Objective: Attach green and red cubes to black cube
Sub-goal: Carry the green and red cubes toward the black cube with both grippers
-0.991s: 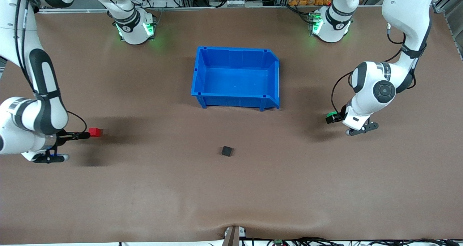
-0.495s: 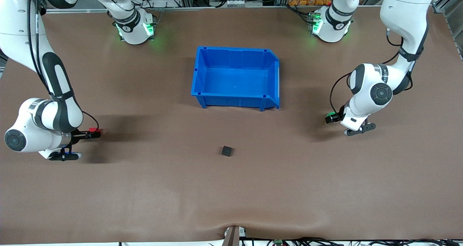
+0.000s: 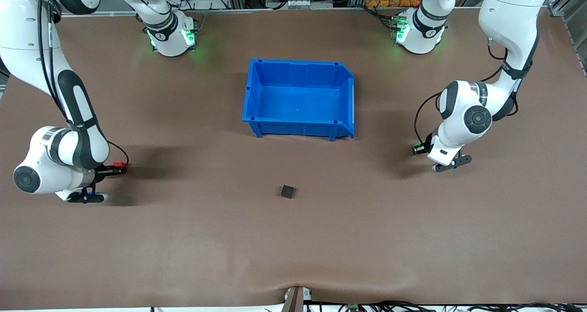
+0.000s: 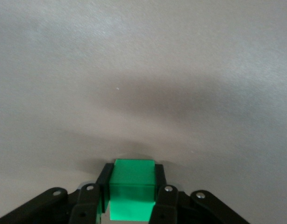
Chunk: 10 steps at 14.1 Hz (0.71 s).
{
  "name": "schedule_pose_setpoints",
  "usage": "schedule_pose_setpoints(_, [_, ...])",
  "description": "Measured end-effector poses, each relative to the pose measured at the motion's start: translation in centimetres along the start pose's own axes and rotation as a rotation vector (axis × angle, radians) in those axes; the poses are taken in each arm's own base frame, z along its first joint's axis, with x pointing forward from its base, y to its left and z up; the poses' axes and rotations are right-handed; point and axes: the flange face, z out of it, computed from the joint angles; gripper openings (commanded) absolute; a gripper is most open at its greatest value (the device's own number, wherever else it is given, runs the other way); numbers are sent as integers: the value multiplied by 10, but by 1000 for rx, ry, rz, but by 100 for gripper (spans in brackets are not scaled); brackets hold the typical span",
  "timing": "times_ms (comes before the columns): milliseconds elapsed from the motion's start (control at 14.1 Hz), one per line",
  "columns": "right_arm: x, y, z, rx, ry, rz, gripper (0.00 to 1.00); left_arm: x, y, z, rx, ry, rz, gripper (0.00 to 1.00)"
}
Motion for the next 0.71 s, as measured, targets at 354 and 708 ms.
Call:
schedule_pose_setpoints(354, [2, -41, -17, 76, -66, 325, 0, -1, 6, -2, -7, 4, -122, 0])
schedule_pose_setpoints(708, [7, -147, -48, 224, -164, 759, 0, 21, 61, -55, -84, 54, -439, 0])
